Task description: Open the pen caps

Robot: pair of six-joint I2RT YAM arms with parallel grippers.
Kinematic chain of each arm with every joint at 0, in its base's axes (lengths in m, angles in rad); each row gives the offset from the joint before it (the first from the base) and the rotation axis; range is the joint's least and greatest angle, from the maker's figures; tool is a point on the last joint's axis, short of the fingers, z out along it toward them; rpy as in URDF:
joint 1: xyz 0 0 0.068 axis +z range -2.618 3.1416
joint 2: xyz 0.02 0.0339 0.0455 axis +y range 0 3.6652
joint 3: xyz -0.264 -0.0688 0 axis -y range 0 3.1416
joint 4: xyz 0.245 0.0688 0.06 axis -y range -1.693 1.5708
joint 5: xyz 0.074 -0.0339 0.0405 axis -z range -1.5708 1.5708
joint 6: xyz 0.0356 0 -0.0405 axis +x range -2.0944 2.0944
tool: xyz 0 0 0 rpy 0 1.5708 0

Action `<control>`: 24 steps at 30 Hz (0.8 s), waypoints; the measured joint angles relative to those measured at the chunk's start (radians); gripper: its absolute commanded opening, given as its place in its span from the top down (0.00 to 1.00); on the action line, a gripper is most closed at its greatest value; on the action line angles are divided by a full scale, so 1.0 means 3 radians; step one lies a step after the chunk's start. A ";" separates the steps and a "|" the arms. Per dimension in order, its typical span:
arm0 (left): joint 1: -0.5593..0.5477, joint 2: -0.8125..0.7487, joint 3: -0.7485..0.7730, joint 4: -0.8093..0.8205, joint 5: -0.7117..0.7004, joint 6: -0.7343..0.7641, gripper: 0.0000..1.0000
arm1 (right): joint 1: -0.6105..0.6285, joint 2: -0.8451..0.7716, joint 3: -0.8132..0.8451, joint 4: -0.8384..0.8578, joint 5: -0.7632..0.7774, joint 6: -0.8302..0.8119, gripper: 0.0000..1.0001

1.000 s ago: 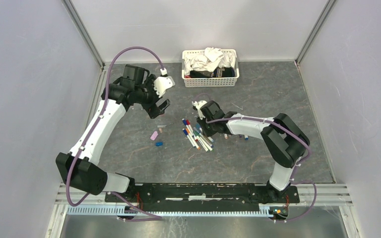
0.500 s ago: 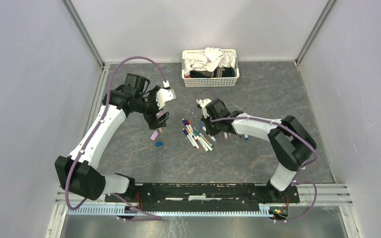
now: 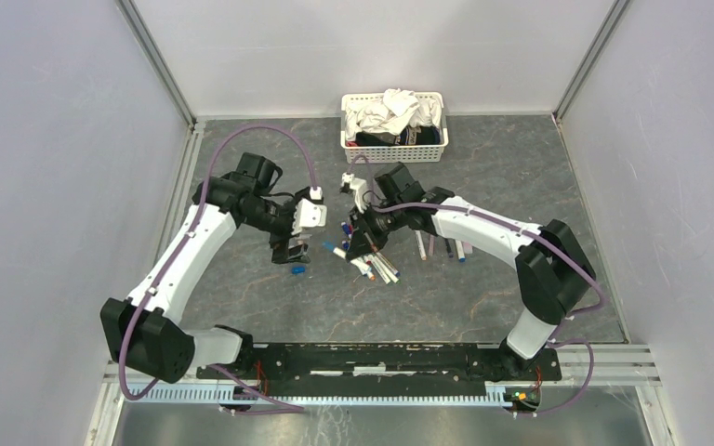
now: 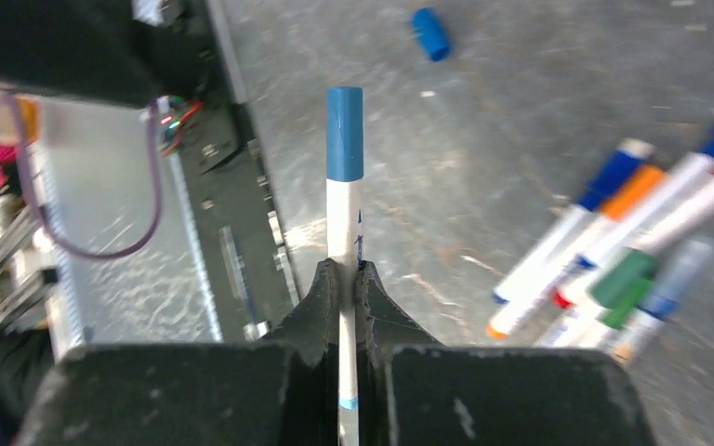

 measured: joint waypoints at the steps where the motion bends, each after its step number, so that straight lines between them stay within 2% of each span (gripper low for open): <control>1: -0.0015 0.0000 -0.0020 -0.0009 0.0001 0.0070 0.04 | 0.0032 0.0003 0.0001 -0.0022 -0.0107 0.0001 1.00; 5: -0.0103 0.0000 -0.0107 -0.0061 -0.0024 0.0210 0.10 | 0.0155 0.0060 0.0066 -0.0037 -0.0465 0.0034 1.00; 6: -0.0170 0.0001 -0.0140 -0.0069 -0.0071 0.0277 0.14 | 0.0183 0.0121 0.0122 -0.0009 -0.0604 0.0079 1.00; 12: -0.0306 0.0053 -0.0175 -0.0078 -0.0104 0.0313 0.30 | 0.0182 0.0192 0.0158 0.0062 -0.0711 0.0202 1.00; 19: -0.0520 0.0100 -0.0237 -0.0117 -0.0284 0.0351 0.61 | 0.0182 0.0230 0.0216 0.0173 -0.0755 0.0317 1.00; 24: -0.0579 0.0099 -0.0261 -0.0043 -0.0510 0.0352 0.73 | 0.0182 0.0231 0.0217 0.0178 -0.0763 0.0322 1.00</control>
